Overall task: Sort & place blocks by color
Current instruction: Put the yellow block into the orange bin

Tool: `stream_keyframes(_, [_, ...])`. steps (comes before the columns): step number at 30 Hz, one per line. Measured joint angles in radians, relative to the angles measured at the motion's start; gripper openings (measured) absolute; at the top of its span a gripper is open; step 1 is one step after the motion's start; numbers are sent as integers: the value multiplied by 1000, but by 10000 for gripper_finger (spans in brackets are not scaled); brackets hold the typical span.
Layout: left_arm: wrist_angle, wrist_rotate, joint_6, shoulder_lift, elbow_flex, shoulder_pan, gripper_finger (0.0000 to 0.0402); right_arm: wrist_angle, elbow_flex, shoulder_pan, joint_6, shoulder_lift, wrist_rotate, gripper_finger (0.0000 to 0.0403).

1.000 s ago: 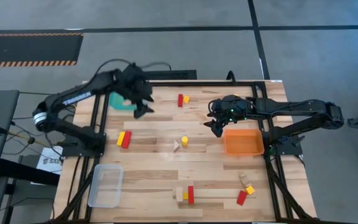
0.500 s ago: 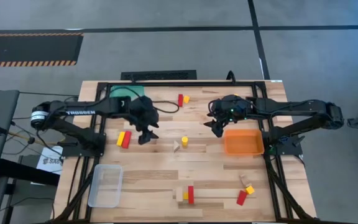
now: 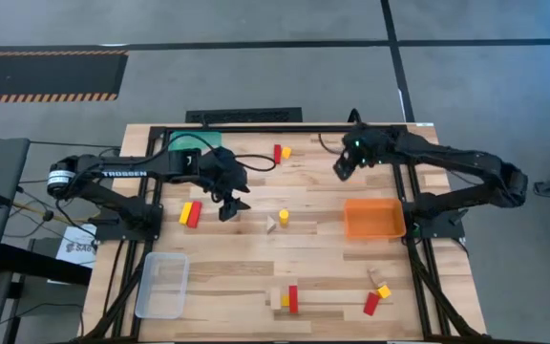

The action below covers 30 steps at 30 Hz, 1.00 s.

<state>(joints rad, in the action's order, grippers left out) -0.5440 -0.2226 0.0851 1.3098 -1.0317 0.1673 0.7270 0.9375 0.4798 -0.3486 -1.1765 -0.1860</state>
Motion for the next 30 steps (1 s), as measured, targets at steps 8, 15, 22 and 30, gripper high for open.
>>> stream_keyframes(8, [31, 5, 54, 0, 0, 0, 258, 48, 0, 249, -138, -89, 0, 270])
stream_keyframes(15, [21, 13, 78, 0, 0, 0, 258, 25, 0, 357, -92, -201, -34, 265])
stream_keyframes(22, [19, 14, 91, 0, 0, 0, 258, -30, 0, 396, -38, -312, -46, 265])
stream_keyframes(30, [7, 14, 95, 0, 0, 0, 258, -35, 0, 432, -9, -366, -15, 265])
